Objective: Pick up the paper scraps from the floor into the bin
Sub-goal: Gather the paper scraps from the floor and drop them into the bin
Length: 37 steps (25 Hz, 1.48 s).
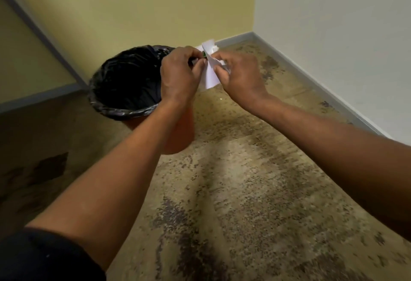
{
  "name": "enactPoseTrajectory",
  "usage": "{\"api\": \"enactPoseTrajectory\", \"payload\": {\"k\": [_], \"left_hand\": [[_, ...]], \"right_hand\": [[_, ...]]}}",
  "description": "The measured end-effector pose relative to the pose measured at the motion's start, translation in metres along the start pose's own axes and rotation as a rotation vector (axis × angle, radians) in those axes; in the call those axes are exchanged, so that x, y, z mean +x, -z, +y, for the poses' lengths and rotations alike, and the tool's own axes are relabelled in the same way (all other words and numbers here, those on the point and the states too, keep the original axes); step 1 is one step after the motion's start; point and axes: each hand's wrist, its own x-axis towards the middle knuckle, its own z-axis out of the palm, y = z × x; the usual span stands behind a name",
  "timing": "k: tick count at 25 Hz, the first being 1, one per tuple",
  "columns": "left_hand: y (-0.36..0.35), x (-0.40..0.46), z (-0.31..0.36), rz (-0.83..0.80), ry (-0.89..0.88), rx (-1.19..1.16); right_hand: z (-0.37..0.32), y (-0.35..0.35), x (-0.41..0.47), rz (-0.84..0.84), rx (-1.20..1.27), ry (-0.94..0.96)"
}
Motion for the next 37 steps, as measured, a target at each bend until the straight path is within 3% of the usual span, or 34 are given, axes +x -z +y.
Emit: {"api": "enactPoseTrajectory", "payload": {"k": [6,14,21,30,34,37], "left_hand": [[0.062,0.007,-0.034,0.121,0.088,0.066],[0.107,-0.017,-0.082,-0.066,0.250,0.210],[0.114,-0.023,-0.095,-0.161,0.252,0.259],[0.118,-0.021,-0.092,-0.155,0.238,0.299],[0.132,-0.016,-0.098,-0.071,0.250,0.403],[0.133,-0.013,-0.112,-0.157,0.267,0.353]], "right_hand": [[-0.054,-0.051,0.036,-0.053,0.025,0.106],[-0.063,-0.091,0.030,-0.280,-0.045,0.073],[-0.072,-0.092,0.023,-0.414,-0.048,0.048],[-0.068,-0.086,0.026,-0.363,-0.054,0.056],[-0.054,-0.077,0.032,-0.212,-0.149,0.050],[-0.043,-0.077,0.031,-0.214,-0.197,0.005]]}}
